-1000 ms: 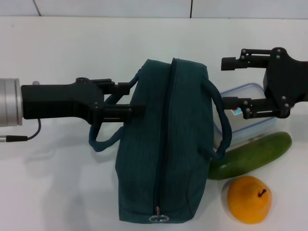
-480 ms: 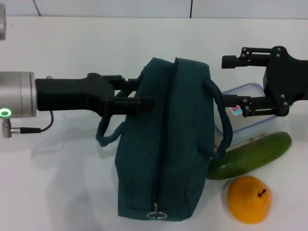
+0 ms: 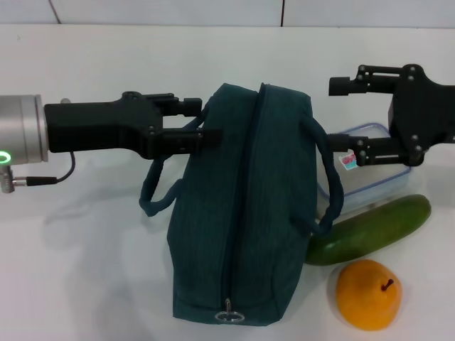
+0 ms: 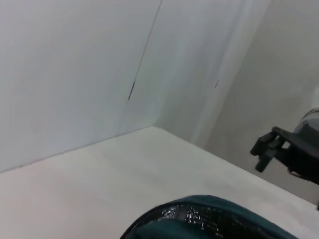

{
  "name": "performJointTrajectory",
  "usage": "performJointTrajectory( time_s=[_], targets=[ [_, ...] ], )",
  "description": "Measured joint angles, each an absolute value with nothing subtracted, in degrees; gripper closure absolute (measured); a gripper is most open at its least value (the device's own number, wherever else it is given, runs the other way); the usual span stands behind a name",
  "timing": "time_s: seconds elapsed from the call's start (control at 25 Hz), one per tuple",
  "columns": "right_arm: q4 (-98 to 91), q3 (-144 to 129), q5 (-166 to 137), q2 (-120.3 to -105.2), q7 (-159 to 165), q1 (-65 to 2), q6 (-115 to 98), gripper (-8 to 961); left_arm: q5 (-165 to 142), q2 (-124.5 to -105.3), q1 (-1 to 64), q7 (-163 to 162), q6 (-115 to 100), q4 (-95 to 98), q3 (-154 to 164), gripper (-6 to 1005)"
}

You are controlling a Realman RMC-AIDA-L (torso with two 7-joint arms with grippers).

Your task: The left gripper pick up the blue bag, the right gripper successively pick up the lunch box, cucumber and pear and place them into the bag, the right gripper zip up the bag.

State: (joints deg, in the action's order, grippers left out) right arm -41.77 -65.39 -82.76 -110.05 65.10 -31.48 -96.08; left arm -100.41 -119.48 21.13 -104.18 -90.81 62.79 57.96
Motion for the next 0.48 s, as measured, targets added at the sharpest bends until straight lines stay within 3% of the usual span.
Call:
performJointTrajectory(
  time_s=[0.48],
  targets=[
    [-41.8, -65.4, -82.5, -110.65, 65.1, -31.3, -95.0, 233, -102.3, -119.37, 24.1, -101.4, -90.4, 59.1, 58.0, 472]
  ],
)
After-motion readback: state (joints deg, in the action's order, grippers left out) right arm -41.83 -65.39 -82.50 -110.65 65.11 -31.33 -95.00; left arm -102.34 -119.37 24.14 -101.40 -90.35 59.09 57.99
